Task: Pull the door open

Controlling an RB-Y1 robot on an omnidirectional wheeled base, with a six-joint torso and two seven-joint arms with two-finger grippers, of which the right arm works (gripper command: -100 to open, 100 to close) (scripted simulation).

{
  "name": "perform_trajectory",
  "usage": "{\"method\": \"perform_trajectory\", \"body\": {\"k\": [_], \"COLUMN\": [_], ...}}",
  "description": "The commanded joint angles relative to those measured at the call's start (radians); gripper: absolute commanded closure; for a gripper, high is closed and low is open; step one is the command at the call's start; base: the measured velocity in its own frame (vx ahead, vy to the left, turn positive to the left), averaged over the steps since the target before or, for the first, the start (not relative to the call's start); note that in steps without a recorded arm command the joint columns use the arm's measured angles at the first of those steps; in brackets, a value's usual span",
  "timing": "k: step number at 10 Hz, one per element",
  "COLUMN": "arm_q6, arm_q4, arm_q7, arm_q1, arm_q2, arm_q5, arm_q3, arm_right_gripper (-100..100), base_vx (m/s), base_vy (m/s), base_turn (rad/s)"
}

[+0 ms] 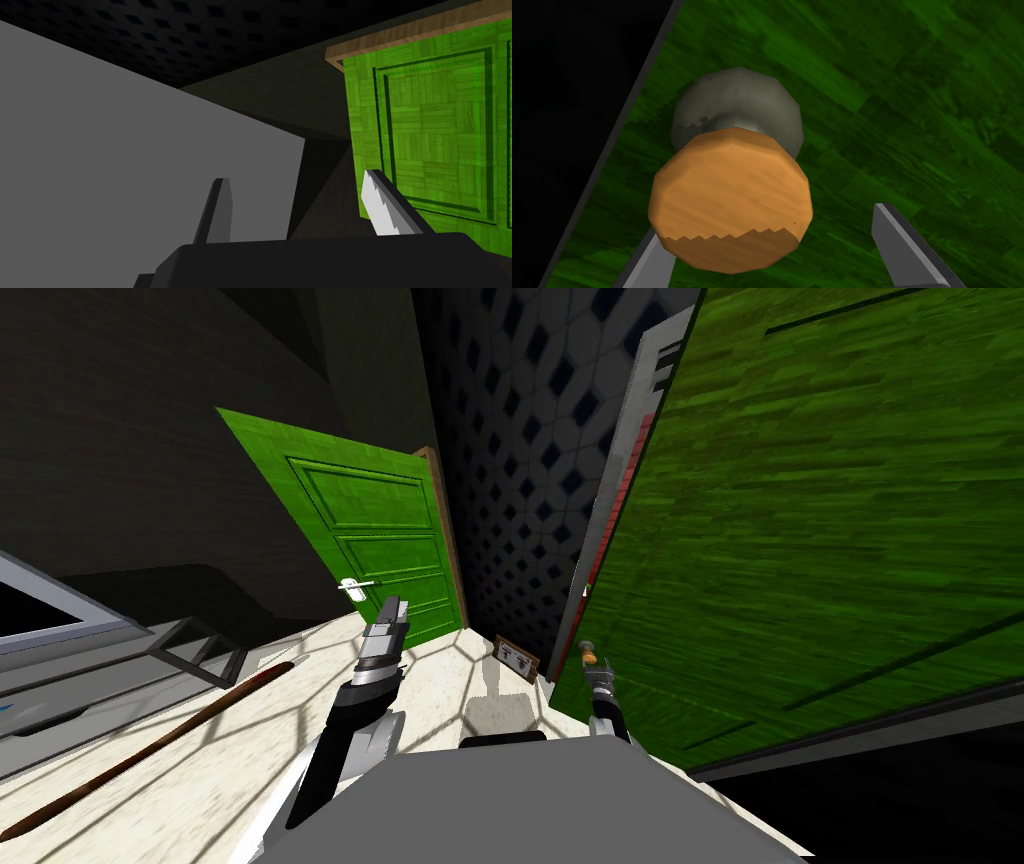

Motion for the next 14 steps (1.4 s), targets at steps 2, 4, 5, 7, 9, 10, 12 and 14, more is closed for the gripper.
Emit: {"method": "perform_trajectory", "body": {"k": [2, 4, 5, 7, 9, 10, 12, 14], "arm_q6": [0.014, 0.016, 0.018, 0.021, 0.023, 0.025, 0.027, 0.029], "arm_q4": [-0.035, -0.048, -0.054, -0.067, -0.08, -0.086, -0.097, -0.106], "arm_q7": [-0.061, -0.111, -0.138, -0.191, -0.243, -0.267, -0.311, -0.346], "arm_q1": [0.001, -0.003, -0.006, -0.01, -0.015, -0.017, -0.02, -0.023], "arm_q2": [0.025, 0.044, 0.053, 0.073, 0.092, 0.101, 0.117, 0.131], "arm_q5": [-0.024, -0.044, -0.055, -0.077, -0.097, -0.107, -0.125, -0.14], "arm_q3": [0.006, 0.009, 0.01, 0.013, 0.017, 0.018, 0.021, 0.023], "arm_right_gripper": [-100, -100, -100, -100, -100, -100, -100, -100], "base_vx": [-0.104, -0.097, -0.091, -0.095, -0.113, -0.095, -0.096, -0.091], "base_vy": [0.028, 0.016, -0.01, -0.026, -0.023, -0.004, -0.007, -0.007], "base_turn": [0.05, 0.036, 0.038, 0.044, 0.041, 0.036, 0.036, 0.027]}}
